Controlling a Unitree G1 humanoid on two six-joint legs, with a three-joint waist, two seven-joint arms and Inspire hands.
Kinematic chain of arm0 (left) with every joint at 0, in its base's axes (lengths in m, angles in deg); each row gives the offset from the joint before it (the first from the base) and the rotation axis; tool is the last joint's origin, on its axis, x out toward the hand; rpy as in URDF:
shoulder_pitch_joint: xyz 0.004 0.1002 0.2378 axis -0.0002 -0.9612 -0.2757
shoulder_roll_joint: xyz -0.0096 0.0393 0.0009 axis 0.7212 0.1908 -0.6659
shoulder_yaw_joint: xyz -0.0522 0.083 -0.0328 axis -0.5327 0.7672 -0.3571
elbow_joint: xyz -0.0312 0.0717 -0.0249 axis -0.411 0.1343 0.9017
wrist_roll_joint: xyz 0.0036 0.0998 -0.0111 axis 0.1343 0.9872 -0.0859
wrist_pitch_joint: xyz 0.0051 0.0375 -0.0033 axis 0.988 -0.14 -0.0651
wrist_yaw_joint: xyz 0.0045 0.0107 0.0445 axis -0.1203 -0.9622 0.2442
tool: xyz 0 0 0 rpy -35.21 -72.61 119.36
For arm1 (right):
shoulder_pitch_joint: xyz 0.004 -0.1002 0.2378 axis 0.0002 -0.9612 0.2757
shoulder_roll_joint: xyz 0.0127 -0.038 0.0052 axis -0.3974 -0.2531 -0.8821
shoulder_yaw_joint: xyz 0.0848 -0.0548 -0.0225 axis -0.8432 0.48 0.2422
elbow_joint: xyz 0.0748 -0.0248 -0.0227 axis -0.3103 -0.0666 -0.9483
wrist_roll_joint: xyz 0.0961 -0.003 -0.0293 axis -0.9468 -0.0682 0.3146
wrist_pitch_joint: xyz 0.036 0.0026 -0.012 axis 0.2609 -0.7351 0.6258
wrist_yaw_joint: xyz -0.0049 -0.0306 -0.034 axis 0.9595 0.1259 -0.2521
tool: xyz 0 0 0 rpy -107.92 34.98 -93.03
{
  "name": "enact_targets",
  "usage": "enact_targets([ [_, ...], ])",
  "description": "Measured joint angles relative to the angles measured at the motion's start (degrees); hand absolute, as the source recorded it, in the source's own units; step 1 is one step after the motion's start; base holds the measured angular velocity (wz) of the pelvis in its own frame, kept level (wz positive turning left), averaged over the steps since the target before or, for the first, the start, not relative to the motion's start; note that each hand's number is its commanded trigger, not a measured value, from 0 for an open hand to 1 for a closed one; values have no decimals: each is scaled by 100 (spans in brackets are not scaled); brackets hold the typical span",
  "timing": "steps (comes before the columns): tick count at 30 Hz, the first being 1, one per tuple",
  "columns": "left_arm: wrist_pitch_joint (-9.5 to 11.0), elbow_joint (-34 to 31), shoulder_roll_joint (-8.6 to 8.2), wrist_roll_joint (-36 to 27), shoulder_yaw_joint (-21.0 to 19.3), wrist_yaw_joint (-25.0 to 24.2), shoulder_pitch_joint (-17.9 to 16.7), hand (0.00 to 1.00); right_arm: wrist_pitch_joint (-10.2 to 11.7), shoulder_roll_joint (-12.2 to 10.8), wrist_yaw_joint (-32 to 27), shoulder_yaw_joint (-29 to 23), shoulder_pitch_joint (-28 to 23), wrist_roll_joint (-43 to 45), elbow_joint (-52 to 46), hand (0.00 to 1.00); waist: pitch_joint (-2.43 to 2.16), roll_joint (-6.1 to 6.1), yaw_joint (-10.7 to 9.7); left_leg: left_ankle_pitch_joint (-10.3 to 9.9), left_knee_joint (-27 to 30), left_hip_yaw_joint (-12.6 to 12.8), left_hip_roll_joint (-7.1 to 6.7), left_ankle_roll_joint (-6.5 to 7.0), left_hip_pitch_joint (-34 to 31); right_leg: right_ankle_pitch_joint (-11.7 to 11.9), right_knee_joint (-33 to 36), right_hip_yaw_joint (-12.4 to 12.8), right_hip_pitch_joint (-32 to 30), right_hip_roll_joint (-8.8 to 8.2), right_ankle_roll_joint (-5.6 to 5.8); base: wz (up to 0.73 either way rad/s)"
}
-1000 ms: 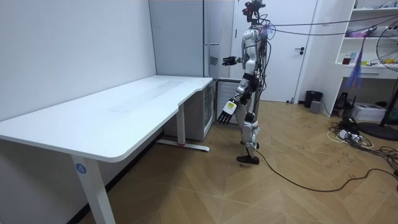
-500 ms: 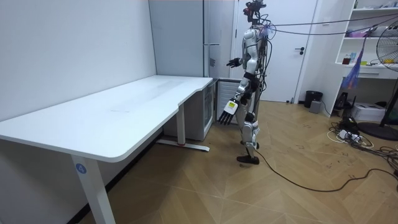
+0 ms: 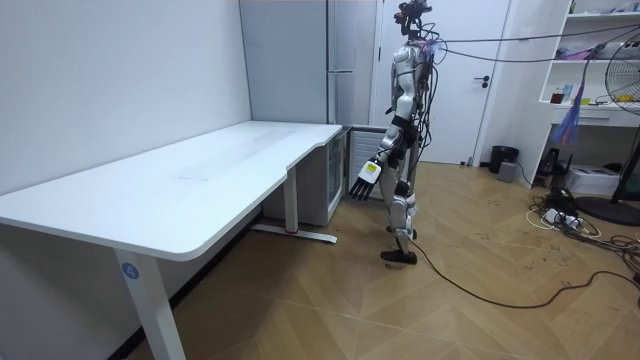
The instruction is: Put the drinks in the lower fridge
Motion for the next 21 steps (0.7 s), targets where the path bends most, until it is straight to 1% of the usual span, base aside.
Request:
enact_targets([
  [2, -8, 4, 2, -2, -13, -74, -4, 0, -47, 82, 43, -40, 7, -63, 256, 0, -9, -18, 7, 2, 46, -12, 0, -1, -19, 0, -2, -12, -8, 0, 0, 4],
  [3, -11, 4, 3, -2, -14, -89, -4, 0, -52, 83, 51, -41, 7, -73, 295, 0, -11, -28, 7, 3, 64, -13, 0, -1, -33, 0, -2, -13, -11, 0, 0, 0],
  [4, -15, 5, 2, -3, -13, -104, -1, 0, -54, 83, 72, -41, 6, -108, 364, 0, -25, -51, 14, 3, 85, -12, 0, -1, -67, 0, -3, -17, -34, -1, 0, 0],
  [7, -19, 14, 42, 2, 5, -175, 51, 0, -55, 83, 106, -34, -12, -223, 626, 0, -32, -67, 13, 3, 96, -48, 0, -2, -92, 1, -14, -63, -38, -3, -2, 4],
  [10, -20, 21, 54, 2, 4, -179, 50, 0, -59, 82, 86, -50, -32, -239, 898, 0, -34, -58, 9, 3, 98, -51, 0, -2, -96, 1, -18, -66, -40, -4, -2, 1],
  [13, -20, 22, 65, 1, 1, -179, 42, 0, -112, 57, 50, -79, -122, -239, 1016, 0, -37, -21, 25, 4, 86, -50, 0, -2, -65, 1, -19, -65, -21, -4, -2, 0],
  [15, -19, 32, 83, 1, 3, -179, 60, 0, -112, 6, 14, -74, -155, -234, 1146, 0, -35, 13, 36, 4, 93, -55, 1, -3, -47, 1, -26, -66, 9, -4, -2, 0],
  [16, -20, 51, 96, 2, 6, -180, 88, 0, -118, -82, 10, -69, -200, -237, 1182, 0, -32, 16, 41, 4, 97, -57, 1, -3, -47, 1, -26, -62, 14, -4, -2, 0],
  [17, -20, 60, 99, -1, 15, -188, 113, 0, -48, -170, -2, -52, -251, -232, 1155, 0, -27, 20, 40, 4, 101, -57, 0, -3, -49, 1, -25, -54, 14, -4, -2, 0],
  [19, -22, 84, 107, -2, 20, -203, 180, 0, -52, -174, 5, -27, -274, -244, 1159, 0, -27, 33, 37, 4, 102, -63, 1, -3, -50, 3, -17, -53, 16, -4, -4, 0],
  [21, -23, 87, 98, -1, 20, -209, 188, 0, -56, -224, 24, -21, -294, -237, 1173, 0, -13, 33, 37, 4, 73, -85, 2, -3, -53, 6, -14, -56, 22, -2, -10, 4],
])
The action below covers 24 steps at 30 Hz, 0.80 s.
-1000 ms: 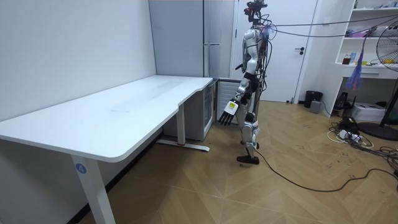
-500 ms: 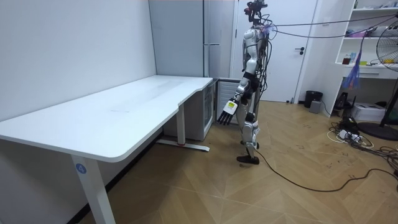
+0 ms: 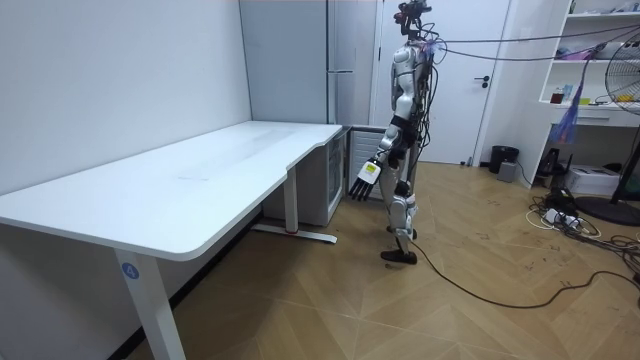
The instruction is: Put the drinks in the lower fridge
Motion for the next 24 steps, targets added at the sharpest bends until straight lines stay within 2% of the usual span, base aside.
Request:
enact_targets([
  [1, 0, 0, -6, 0, 0, -3, 15, 0, 1, -44, 4, -1, -16, 0, 3, 0, 17, -2, -6, 0, -4, -31, 0, 0, 0, 2, 0, -7, 7, 3, -3, 5],
  [2, 0, 0, -3, 1, -6, -3, 24, 0, 0, -88, 20, -3, -48, 4, 10, 0, 1, 18, -9, 0, -4, -61, 0, -1, -1, 5, 0, -7, 11, 10, -7, 4],
  [12, 3, 144, 4, 3, 0, 5, 124, 0, 29, -415, 322, 95, -263, -41, -3, 0, -8, 56, 41, -1, 32, -60, 14, -6, -11, 14, -2, 1, -12, 28, -20, -1],
  [15, 4, 391, 5, 5, 7, 9, 234, 0, 69, -467, 452, 143, -264, -23, 128, 0, -11, 76, 63, -1, 32, -62, 19, -6, -9, 23, -12, 9, -7, 37, -24, 0],
  [19, 15, 625, 20, 4, 142, 19, 378, 0, 76, -609, 629, 274, -266, -163, 167, 0, -9, 82, 78, 1, 34, -52, 21, -8, -12, 30, 2, 43, -44, 47, -33, -8],
  [24, 25, 664, 22, 98, 278, 9, 386, 0, 83, -633, 980, 748, -260, -166, 117, 0, 0, 107, 145, 0, 6, -13, 34, -7, -16, 110, -4, 45, -93, 66, -46, -12],
])
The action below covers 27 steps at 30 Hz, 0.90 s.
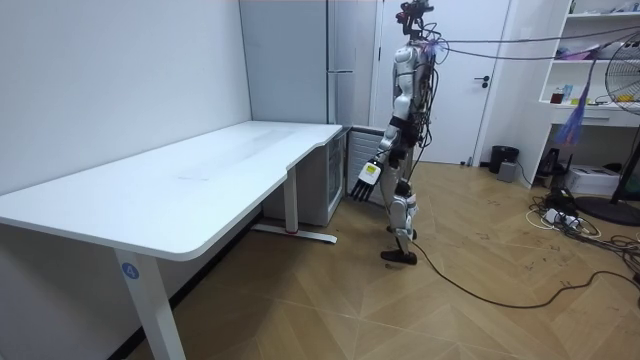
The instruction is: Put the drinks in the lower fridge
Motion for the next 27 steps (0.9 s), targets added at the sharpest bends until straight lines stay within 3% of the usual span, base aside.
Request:
enact_targets([
  [4, 6, 113, -2, 11, 106, 0, 39, 0, 27, -77, 345, 367, 31, 1, -64, 0, 1, 5, 23, 9, -10, -1, 7, 2, 5, 35, 12, 40, -42, 22, -24, -10],
  [9, 68, 111, -2, 20, 455, -10, 110, 0, 219, -412, 656, 1159, -84, 6, -695, 0, 1, 14, 168, 22, 1, 26, 58, -21, -90, 125, 5, 105, -202, 103, -85, -19],
  [12, 208, 120, -3, 6, 649, -12, 187, 0, 255, -554, 768, 1550, -88, 7, -992, 0, 3, 40, 224, 29, 13, -18, 61, -24, -104, 130, 7, 94, -204, 111, -88, 3],
  [17, 397, 110, -69, 1, 1119, -8, 346, 0, 346, -774, 1035, 2580, 113, 16, -1699, 0, 8, 190, 449, 32, 33, -41, 63, -28, -198, 143, 0, 76, -288, 117, -101, 0],
  [20, 447, 110, -147, -5, 1224, -9, 362, 0, 352, -893, 1099, 2769, 175, 299, -2001, 0, -1, 259, 490, 34, 41, -75, 63, -25, -251, 144, -4, -16, -310, 108, -99, 8],
  [23, 503, 101, -188, -10, 1349, -11, 365, 0, 353, -959, 1247, 3136, 185, 473, -2145, 0, 25, 322, 501, 46, 39, -77, 58, -19, -258, 144, -13, -124, -325, 95, -99, 2],
  [27, 547, 101, -199, -10, 1350, -11, 432, 0, 351, -1077, 1430, 3381, 207, 630, -2257, 0, 30, 311, 578, 57, 33, -79, 51, -15, -302, 144, -13, -132, -378, 87, -99, 0],
])
